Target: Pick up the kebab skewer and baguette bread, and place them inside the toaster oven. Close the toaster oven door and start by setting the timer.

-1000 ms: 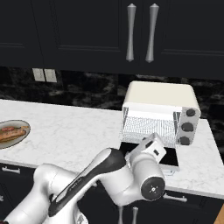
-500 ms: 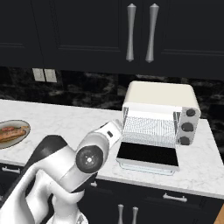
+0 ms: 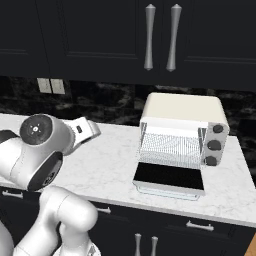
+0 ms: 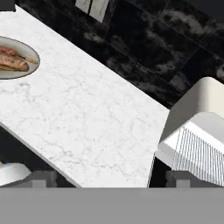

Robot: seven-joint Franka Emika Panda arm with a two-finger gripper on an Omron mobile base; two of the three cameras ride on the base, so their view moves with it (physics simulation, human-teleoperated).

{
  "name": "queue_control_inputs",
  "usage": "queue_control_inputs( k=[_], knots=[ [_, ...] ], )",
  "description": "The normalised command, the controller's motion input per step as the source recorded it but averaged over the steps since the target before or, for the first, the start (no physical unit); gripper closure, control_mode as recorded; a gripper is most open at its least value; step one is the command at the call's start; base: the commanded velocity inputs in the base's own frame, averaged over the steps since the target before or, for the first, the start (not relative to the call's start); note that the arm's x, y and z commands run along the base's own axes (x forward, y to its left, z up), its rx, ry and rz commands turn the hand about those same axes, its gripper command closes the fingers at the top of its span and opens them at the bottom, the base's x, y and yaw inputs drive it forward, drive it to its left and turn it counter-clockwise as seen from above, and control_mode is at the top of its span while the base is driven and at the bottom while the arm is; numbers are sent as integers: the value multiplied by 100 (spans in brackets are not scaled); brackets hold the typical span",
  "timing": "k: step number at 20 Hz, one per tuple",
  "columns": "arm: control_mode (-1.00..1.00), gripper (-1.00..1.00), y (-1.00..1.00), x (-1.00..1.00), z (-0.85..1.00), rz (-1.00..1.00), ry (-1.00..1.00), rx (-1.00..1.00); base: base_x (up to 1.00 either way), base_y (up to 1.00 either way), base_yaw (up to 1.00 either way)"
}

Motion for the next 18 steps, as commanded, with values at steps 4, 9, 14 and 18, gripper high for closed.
queue_control_inputs(
  k=[4,9,14,18],
  knots=[
    [-100,-100,100,2,-20,-1,12,1,0,0,0],
    [-100,-100,100,23,-41,-6,10,3,0,0,0],
    [-100,-100,100,3,-54,-3,7,8,0,0,0],
    [-100,-100,100,0,-31,7,8,1,0,0,0]
  ],
)
